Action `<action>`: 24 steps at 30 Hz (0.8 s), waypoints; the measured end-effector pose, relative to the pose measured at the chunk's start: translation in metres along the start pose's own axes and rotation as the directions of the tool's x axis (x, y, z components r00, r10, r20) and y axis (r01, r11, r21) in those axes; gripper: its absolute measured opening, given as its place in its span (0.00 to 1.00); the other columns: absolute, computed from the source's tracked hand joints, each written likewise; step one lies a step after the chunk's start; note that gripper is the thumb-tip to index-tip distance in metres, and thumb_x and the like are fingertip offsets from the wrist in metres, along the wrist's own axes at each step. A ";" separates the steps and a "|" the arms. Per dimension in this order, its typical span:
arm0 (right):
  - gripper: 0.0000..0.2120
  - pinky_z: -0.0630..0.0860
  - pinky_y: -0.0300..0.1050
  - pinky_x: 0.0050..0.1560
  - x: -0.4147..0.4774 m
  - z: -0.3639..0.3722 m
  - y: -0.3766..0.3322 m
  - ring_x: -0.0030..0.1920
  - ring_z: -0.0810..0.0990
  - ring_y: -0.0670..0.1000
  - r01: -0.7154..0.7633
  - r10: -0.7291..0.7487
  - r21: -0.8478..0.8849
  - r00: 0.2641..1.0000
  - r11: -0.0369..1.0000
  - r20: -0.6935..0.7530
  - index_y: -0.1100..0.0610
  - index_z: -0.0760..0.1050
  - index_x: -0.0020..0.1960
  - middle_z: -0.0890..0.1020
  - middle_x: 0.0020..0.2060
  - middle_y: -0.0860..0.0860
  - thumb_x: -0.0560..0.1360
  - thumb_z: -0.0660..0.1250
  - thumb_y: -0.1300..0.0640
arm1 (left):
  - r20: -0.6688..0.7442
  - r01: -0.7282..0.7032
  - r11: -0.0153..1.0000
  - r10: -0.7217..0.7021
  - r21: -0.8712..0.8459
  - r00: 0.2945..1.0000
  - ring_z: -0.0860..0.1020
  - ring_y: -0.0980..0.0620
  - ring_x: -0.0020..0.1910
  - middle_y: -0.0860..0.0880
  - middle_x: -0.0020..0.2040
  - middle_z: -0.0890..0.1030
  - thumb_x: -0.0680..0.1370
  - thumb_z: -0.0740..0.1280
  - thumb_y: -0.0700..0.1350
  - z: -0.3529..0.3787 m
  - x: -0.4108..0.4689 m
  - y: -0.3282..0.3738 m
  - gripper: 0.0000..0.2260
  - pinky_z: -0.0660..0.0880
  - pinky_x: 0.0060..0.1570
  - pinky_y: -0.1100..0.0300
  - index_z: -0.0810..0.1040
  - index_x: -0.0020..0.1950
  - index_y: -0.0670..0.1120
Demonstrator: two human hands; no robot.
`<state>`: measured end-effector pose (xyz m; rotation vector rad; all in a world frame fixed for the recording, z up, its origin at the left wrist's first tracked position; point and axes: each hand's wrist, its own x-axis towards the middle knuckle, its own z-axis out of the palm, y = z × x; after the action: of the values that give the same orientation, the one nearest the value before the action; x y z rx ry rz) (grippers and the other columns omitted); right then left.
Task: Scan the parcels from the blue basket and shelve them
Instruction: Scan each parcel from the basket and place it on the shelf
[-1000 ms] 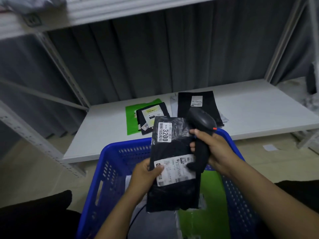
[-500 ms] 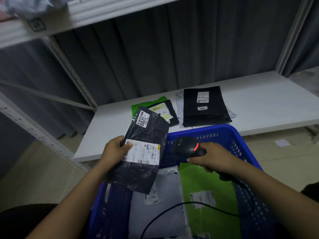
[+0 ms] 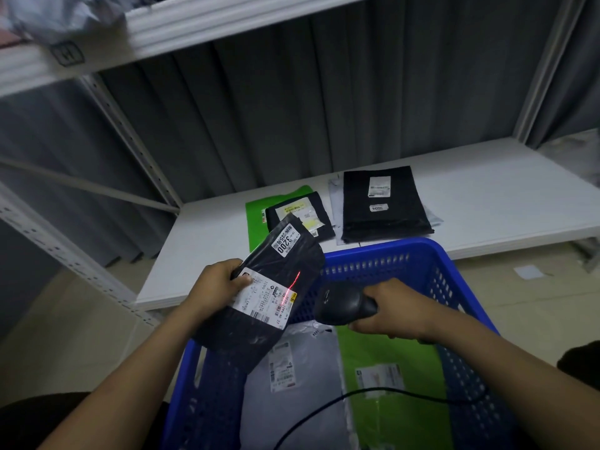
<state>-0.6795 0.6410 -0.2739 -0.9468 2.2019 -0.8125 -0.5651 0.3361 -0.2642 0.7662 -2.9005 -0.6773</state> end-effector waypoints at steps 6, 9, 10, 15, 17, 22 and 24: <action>0.14 0.80 0.40 0.32 0.003 0.000 -0.002 0.36 0.83 0.50 0.006 -0.006 -0.005 1.000 1.000 0.002 0.57 0.78 0.49 0.82 0.41 0.52 0.70 0.75 0.49 | 0.004 0.023 0.998 -0.022 -0.058 1.000 0.80 0.49 0.36 0.46 0.37 0.82 0.78 0.69 0.45 0.005 0.003 -0.003 0.06 0.72 0.35 0.61 0.77 0.42 0.44; 0.12 0.76 0.38 0.29 0.004 -0.005 -0.004 0.29 0.80 0.44 -0.004 0.007 0.052 0.998 0.999 -0.055 0.56 0.77 0.46 0.81 0.35 0.50 0.70 0.75 0.49 | -0.024 0.050 0.995 -0.053 -0.084 0.998 0.80 0.46 0.41 0.45 0.39 0.82 0.77 0.69 0.46 0.011 0.008 -0.009 0.06 0.74 0.40 0.55 0.78 0.44 0.44; 0.12 0.74 0.37 0.28 0.005 -0.008 -0.004 0.25 0.78 0.42 -0.005 0.013 0.088 0.996 0.996 -0.084 0.57 0.77 0.45 0.79 0.32 0.48 0.71 0.75 0.50 | -0.042 0.071 0.990 -0.077 -0.122 0.996 0.80 0.46 0.41 0.45 0.40 0.82 0.77 0.69 0.45 0.013 0.011 -0.010 0.05 0.74 0.41 0.55 0.78 0.44 0.44; 0.11 0.74 0.39 0.27 0.027 -0.040 -0.003 0.22 0.76 0.48 -0.026 0.088 0.283 0.974 0.959 -0.210 0.58 0.77 0.43 0.79 0.25 0.52 0.73 0.73 0.50 | -0.051 0.218 0.848 -0.276 -0.483 0.960 0.80 0.45 0.48 0.45 0.49 0.82 0.76 0.65 0.32 0.027 0.034 -0.002 0.10 0.75 0.47 0.53 0.78 0.54 0.44; 0.11 0.73 0.40 0.27 0.043 -0.051 0.003 0.22 0.76 0.49 -0.030 0.154 0.450 0.958 0.893 -0.241 0.58 0.75 0.42 0.79 0.26 0.52 0.73 0.73 0.52 | -0.001 0.259 0.725 -0.338 -0.639 0.941 0.81 0.43 0.50 0.43 0.53 0.82 0.73 0.64 0.27 0.039 0.050 0.000 0.17 0.78 0.53 0.48 0.77 0.58 0.41; 0.11 0.73 0.41 0.26 0.087 -0.063 0.019 0.23 0.75 0.50 -0.057 0.299 0.691 0.925 0.721 -0.235 0.60 0.75 0.43 0.78 0.29 0.55 0.75 0.72 0.53 | 0.018 0.268 0.538 -0.424 -0.799 0.905 0.80 0.43 0.49 0.44 0.52 0.81 0.74 0.64 0.27 0.068 0.113 0.013 0.16 0.78 0.54 0.47 0.76 0.58 0.43; 0.10 0.73 0.41 0.26 0.103 -0.063 0.021 0.24 0.74 0.50 -0.052 0.343 0.778 0.914 0.626 -0.215 0.60 0.75 0.42 0.77 0.29 0.55 0.75 0.71 0.54 | -0.004 0.263 0.517 -0.459 -0.815 0.888 0.80 0.44 0.47 0.45 0.50 0.81 0.74 0.64 0.28 0.077 0.144 0.019 0.16 0.78 0.53 0.49 0.76 0.57 0.45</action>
<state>-0.7917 0.5911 -0.2784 -0.1174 1.8498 -1.7110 -0.7127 0.3120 -0.3327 1.1802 -1.8493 -1.6494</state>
